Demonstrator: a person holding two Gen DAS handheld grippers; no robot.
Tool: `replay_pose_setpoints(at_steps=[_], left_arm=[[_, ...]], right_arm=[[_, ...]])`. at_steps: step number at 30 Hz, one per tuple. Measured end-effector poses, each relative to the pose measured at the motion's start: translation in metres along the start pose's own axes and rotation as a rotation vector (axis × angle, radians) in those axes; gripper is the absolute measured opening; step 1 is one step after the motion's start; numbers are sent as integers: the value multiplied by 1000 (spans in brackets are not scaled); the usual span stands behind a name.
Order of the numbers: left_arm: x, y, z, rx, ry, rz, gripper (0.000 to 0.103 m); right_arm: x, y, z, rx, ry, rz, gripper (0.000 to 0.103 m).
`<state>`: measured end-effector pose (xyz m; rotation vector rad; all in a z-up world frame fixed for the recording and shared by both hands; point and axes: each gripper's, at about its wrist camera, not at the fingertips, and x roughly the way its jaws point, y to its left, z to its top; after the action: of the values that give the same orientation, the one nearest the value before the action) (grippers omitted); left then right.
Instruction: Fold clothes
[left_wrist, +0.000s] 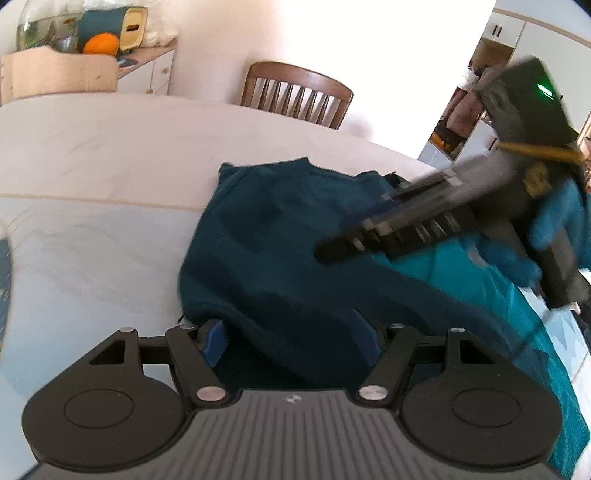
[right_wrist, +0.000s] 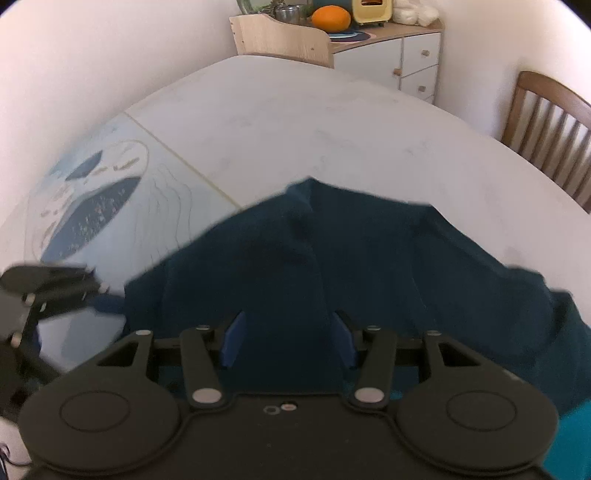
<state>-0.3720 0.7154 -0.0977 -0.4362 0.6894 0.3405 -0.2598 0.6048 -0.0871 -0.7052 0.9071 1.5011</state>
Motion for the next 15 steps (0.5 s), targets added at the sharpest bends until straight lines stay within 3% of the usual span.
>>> replay_pose_setpoints(at_steps=[5,9,11,15], left_arm=[[-2,3,-6,-80,-108,145,68],[-17,15,-21,-117,-127,153,58],[-22,12,-23,-93,-112,151,59],[-42,4,-26,-27,-118,142,65]], right_arm=[[-8,-9,-26,15,3,-53,103],[-9,-8,-28,-20,12,-73,103],[-10,-14,-15,18,21,-39,103],[-16,-33,31,178,-71,80,103]])
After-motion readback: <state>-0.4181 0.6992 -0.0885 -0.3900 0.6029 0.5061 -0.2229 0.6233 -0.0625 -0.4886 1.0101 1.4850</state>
